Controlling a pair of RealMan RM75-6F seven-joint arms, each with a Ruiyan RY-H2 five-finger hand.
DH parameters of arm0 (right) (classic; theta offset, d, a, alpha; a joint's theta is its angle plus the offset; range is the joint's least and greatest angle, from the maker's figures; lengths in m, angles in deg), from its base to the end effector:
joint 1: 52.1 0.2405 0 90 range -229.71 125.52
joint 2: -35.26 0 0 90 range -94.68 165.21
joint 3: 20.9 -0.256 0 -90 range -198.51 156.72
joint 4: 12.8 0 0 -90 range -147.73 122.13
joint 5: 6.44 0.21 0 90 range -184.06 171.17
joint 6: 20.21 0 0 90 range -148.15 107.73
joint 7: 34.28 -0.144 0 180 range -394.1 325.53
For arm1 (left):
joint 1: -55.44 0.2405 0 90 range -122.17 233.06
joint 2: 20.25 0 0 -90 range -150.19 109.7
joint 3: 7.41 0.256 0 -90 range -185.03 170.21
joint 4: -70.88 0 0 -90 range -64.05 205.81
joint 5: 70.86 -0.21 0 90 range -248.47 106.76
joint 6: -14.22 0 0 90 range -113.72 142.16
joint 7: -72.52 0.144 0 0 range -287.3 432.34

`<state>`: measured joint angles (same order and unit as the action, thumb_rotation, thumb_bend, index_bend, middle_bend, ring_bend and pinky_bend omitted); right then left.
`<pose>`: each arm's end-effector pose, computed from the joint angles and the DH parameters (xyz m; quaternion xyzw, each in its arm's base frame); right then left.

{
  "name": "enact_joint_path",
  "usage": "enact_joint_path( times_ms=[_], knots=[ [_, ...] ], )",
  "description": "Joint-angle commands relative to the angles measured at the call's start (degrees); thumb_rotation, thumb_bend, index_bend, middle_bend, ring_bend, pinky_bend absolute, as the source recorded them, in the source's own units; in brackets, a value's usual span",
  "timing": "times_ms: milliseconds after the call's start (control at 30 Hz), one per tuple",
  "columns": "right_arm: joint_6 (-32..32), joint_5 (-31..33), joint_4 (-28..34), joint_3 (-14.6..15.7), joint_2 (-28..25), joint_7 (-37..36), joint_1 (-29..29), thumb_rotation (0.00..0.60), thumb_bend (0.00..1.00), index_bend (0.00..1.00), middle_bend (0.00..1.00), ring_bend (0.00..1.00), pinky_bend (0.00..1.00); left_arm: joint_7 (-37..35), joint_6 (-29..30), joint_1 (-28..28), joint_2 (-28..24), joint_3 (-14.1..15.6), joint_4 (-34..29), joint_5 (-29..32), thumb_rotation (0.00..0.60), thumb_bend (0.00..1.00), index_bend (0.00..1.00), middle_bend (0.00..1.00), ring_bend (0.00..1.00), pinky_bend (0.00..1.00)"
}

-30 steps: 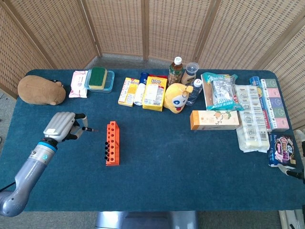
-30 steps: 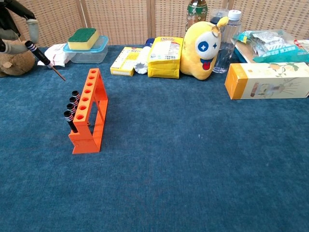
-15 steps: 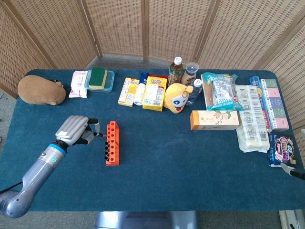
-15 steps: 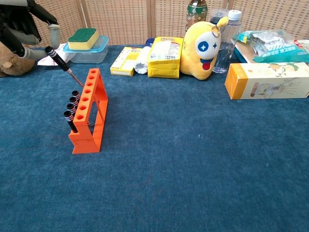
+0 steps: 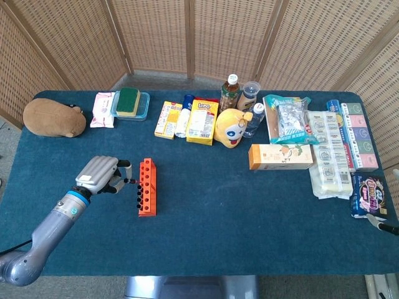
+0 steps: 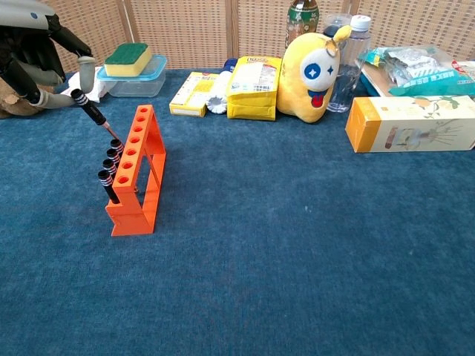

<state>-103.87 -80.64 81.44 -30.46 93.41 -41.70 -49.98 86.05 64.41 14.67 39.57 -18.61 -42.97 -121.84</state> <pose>-0.3363 -0.1863 0.2156 0.4845 -0.4280 0.3987 0.6504 -0.1430 0.3127 0.0960 -0.7021 -0.4920 -0.3473 0.3801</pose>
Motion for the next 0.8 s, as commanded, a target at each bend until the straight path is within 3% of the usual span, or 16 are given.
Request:
enact_joint_path(
  times_ms=[33, 800],
  knots=[
    [0.04, -0.04, 0.04, -0.01, -0.03, -0.09, 0.0, 0.6, 0.0, 0.06, 0.03, 0.03, 0.0, -0.01, -0.38, -0.33, -0.38, 0.43, -0.2, 0.63, 0.6, 0.38, 0.55, 1.0, 1.0, 1.0],
    [-0.08, -0.78, 0.11, 0.18, -0.3, -0.83, -0.28, 0.6, 0.0, 0.06, 0.03, 0.03, 0.0, 0.67, -1.66, -4.38, 0.89, 1.79, 2.49, 6.63, 0.6, 0.38, 0.55, 1.0, 1.0, 1.0]
  ],
)
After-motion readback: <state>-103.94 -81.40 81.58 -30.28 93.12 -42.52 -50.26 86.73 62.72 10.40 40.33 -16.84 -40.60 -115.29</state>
